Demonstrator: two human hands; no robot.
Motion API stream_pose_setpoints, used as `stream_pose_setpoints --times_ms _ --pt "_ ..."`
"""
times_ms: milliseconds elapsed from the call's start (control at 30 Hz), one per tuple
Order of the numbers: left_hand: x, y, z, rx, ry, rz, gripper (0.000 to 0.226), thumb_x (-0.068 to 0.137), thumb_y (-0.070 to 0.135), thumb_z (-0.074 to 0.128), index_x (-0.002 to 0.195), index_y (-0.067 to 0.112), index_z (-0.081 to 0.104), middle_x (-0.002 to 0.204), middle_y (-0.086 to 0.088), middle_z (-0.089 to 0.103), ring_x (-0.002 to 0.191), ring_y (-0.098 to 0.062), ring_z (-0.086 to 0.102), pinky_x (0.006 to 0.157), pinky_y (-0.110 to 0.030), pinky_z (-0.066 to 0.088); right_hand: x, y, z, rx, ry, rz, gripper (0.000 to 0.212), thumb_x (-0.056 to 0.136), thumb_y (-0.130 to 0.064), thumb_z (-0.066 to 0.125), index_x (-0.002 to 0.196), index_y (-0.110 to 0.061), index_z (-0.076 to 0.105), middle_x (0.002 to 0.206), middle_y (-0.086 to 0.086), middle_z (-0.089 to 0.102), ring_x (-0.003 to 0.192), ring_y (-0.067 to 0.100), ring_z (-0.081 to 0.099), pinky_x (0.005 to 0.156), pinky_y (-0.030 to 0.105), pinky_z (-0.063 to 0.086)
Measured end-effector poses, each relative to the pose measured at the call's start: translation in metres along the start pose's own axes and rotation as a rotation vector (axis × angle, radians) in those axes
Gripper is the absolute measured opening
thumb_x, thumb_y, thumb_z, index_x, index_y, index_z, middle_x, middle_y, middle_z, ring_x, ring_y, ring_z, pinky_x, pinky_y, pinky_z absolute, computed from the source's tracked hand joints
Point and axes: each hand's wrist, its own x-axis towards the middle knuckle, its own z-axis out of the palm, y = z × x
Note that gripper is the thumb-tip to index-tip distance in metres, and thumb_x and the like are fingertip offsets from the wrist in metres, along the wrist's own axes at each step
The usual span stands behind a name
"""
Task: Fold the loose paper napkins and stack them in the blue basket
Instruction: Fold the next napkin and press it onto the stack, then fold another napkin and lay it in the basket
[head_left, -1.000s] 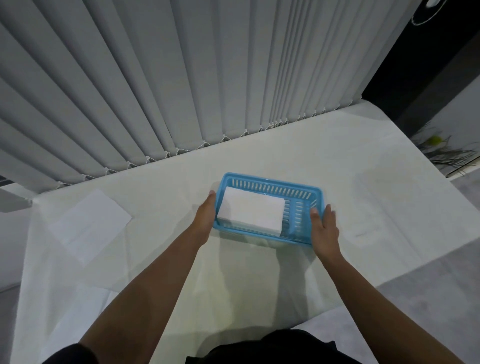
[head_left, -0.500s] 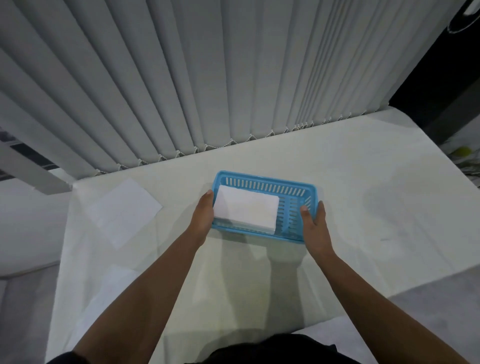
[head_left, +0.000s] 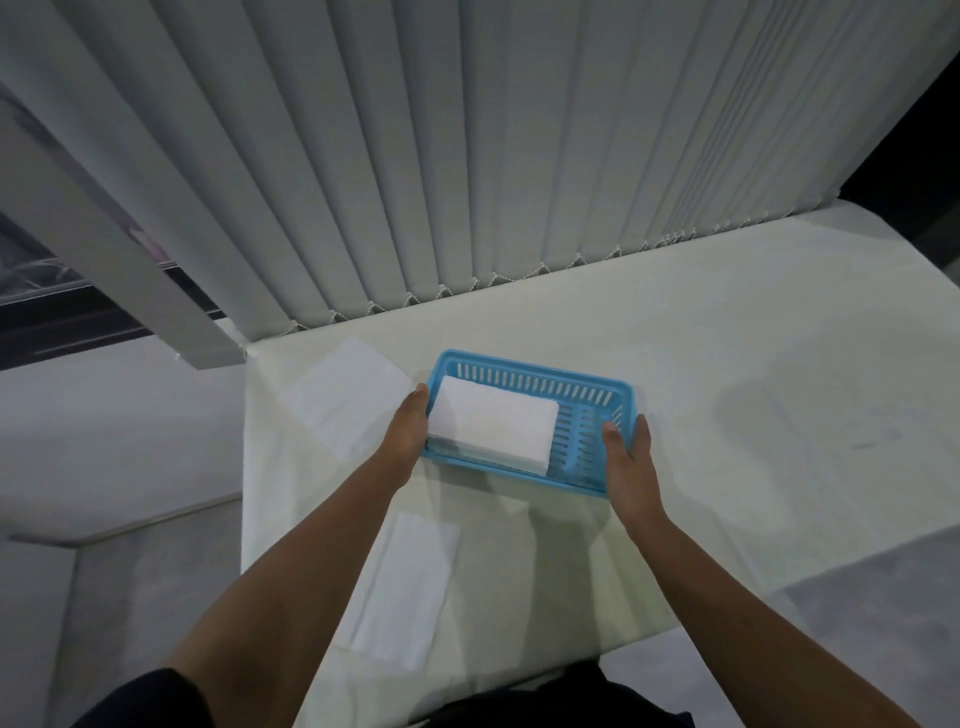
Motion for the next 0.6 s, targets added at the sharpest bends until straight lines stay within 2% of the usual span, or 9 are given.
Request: stream_pose_setpoints --times_ms 33,100,167,233,300,367,433,500,600 --pt "0.001 -0.002 -0.004 0.000 -0.009 0.001 0.037 0.099 0.048 0.029 0.109 0.025 0.056 0.092 0.008 0.061 0.084 -0.007 0.057 0.068 -0.025 0.041 -0.005 0.002 0.004 0.001 0.016 0.002 0.067 0.094 -0.056 0.040 0.150 -0.028 0.017 0.120 -0.014 0.053 0.083 -0.007 0.058 0.078 0.022 0.045" --pt "0.001 -0.006 -0.010 0.007 -0.038 0.009 0.037 0.099 0.048 0.029 0.109 0.026 0.056 0.092 0.008 0.061 0.084 -0.007 0.057 0.065 -0.023 0.041 -0.013 0.005 0.009 -0.001 0.049 0.016 0.070 0.093 -0.058 0.040 0.151 -0.027 0.013 0.123 -0.013 0.048 0.094 0.003 0.060 0.087 0.027 0.041" --pt "0.001 -0.008 -0.014 0.007 -0.078 0.021 0.038 0.099 0.048 0.029 0.108 0.025 0.058 0.093 0.006 0.063 0.085 -0.008 0.058 0.068 -0.025 0.043 -0.019 0.007 0.013 -0.014 0.078 0.035 0.073 0.093 -0.059 0.039 0.152 -0.026 0.011 0.136 -0.007 0.047 0.117 0.016 0.056 0.098 0.033 0.038" --pt "0.003 -0.010 -0.016 -0.007 -0.102 0.019 0.039 0.098 0.049 0.030 0.108 0.025 0.060 0.096 0.004 0.064 0.087 -0.011 0.059 0.075 -0.029 0.044 -0.025 0.009 0.015 -0.032 0.088 0.043 0.075 0.093 -0.060 0.040 0.152 -0.025 0.009 0.149 0.000 0.040 0.131 0.022 0.047 0.101 0.033 0.033" --pt "0.003 -0.012 -0.020 0.002 -0.114 0.007 0.043 0.098 0.051 0.030 0.113 0.024 0.059 0.103 0.001 0.064 0.093 -0.014 0.060 0.084 -0.031 0.043 -0.028 0.008 0.016 -0.035 0.091 0.047 0.076 0.093 -0.059 0.041 0.152 -0.024 0.009 0.154 0.001 0.034 0.135 0.022 0.042 0.104 0.032 0.031" --pt "0.002 -0.015 -0.024 0.056 -0.107 0.007 0.048 0.098 0.050 0.028 0.122 0.021 0.056 0.115 -0.003 0.061 0.104 -0.019 0.057 0.092 -0.034 0.043 -0.031 0.006 0.016 -0.113 0.119 0.030 0.072 0.093 -0.057 0.041 0.151 -0.020 0.017 0.153 0.005 0.036 0.136 0.027 0.040 0.112 0.042 0.031" --pt "0.000 -0.018 -0.028 0.140 -0.071 0.048 0.050 0.099 0.048 0.025 0.129 0.018 0.052 0.125 -0.005 0.056 0.111 -0.020 0.053 0.100 -0.036 0.040 -0.034 0.002 0.016 -0.270 0.172 -0.045 0.063 0.095 -0.050 0.042 0.145 -0.013 0.030 0.147 0.012 0.042 0.134 0.036 0.038 0.111 0.050 0.030" --pt "-0.003 -0.022 -0.033 0.243 -0.002 0.129 0.050 0.101 0.044 0.023 0.130 0.014 0.049 0.129 -0.007 0.053 0.107 -0.015 0.048 0.098 -0.032 0.036 -0.039 -0.004 0.020 -0.398 0.213 -0.128 0.059 0.096 -0.041 0.046 0.144 -0.011 0.032 0.148 0.014 0.038 0.135 0.038 0.032 0.112 0.049 0.027" --pt "-0.010 -0.027 -0.041 0.337 0.087 0.236 0.046 0.101 0.037 0.022 0.123 0.010 0.052 0.125 -0.010 0.056 0.100 -0.015 0.047 0.088 -0.029 0.033 -0.050 -0.013 0.031 -0.587 0.249 -0.241 0.064 0.095 -0.036 0.051 0.148 -0.009 0.028 0.156 0.014 0.026 0.137 0.039 0.023 0.115 0.048 0.022"
